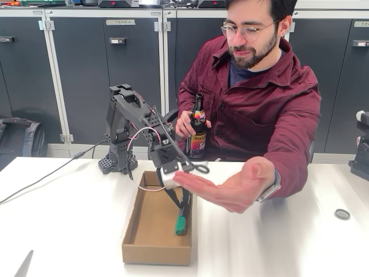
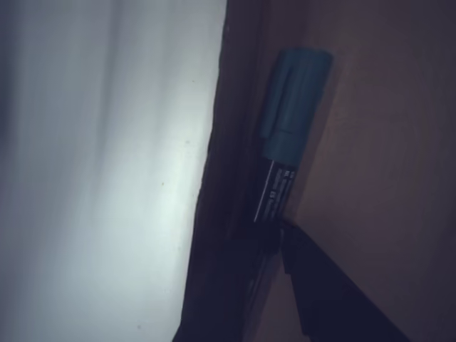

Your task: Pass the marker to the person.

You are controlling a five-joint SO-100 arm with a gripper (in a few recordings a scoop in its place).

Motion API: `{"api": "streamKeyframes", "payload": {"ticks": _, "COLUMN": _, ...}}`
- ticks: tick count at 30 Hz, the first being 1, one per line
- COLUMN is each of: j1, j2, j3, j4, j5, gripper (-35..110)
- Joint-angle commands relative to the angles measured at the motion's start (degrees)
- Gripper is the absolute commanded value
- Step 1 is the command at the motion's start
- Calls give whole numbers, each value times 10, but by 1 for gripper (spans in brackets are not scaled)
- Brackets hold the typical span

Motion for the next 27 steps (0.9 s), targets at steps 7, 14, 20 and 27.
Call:
{"api": "streamKeyframes", "payload": {"ticks": 7, "j1": 11, "j2": -35, "j3": -28, "j4": -13, "j5": 25, "gripper": -5}}
{"api": "streamKeyframes", "payload": {"ticks": 14, "j1": -28, "j2": 5, "j3": -13, "j4": 77, "j5": 10, "gripper": -5}}
{"api": "streamKeyframes", "payload": {"ticks": 20, "j1": -34, "j2": 61, "j3": -5, "j4": 104, "j5": -18, "gripper": -5}}
{"api": "streamKeyframes", "payload": {"ticks": 27, "j1": -11, "j2": 68, "j3": -46, "j4": 85, "j5": -53, "gripper": -5}}
